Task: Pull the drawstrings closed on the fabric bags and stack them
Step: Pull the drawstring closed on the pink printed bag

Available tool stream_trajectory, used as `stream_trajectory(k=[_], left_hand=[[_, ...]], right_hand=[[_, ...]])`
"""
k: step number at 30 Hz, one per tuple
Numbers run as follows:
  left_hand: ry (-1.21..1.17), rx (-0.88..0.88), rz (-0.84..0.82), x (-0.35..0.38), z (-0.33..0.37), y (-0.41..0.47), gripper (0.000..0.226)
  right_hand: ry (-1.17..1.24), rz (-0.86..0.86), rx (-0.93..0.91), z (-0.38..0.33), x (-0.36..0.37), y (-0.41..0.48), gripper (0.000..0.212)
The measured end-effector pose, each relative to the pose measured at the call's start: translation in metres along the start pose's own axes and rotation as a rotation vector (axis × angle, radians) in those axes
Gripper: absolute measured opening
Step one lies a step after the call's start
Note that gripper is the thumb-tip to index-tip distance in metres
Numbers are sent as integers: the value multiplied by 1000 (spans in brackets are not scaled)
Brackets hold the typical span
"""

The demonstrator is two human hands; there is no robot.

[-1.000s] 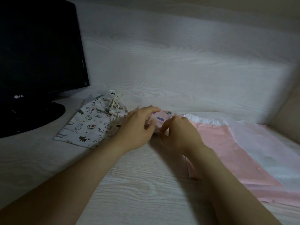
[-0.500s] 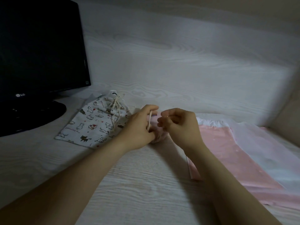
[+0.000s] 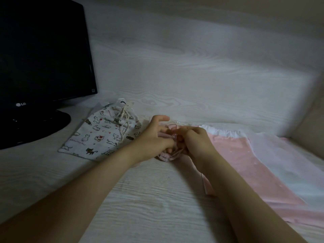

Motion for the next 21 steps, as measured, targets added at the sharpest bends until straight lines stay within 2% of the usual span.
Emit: stream_trajectory(k=[3, 7, 9, 12, 15, 18, 21], left_hand=[[12, -50, 34, 0, -7, 4, 45], [32, -73, 48, 0, -14, 2, 39], [38, -89, 51, -3, -15, 1, 34], [66, -92, 34, -7, -14, 1, 17], [38, -105, -1, -8, -11, 1, 12], [15, -116, -12, -9, -10, 2, 13], [-35, -101, -57, -9, -6, 1, 15]], right_hand=[[14, 34, 24, 4, -4, 4, 18], [-61, 91, 3, 4, -8, 4, 12], [-125, 136, -24, 3, -14, 7, 18], [-310, 217, -176, -5, -21, 8, 31], [-269, 126, -262, -11, -14, 5, 19], [-142, -10, -319, -17, -5, 1, 27], [-175, -107, -390, -13, -2, 5, 28]])
Point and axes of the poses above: each hand's wrist, its own y-axis towards the middle knuckle, its own x-axis out of the palm, z = x × y, the point moved 4 cm from there along y, towards the middle knuckle, and after that the axes turned 11 degrees about y, right-handed, at the moved point
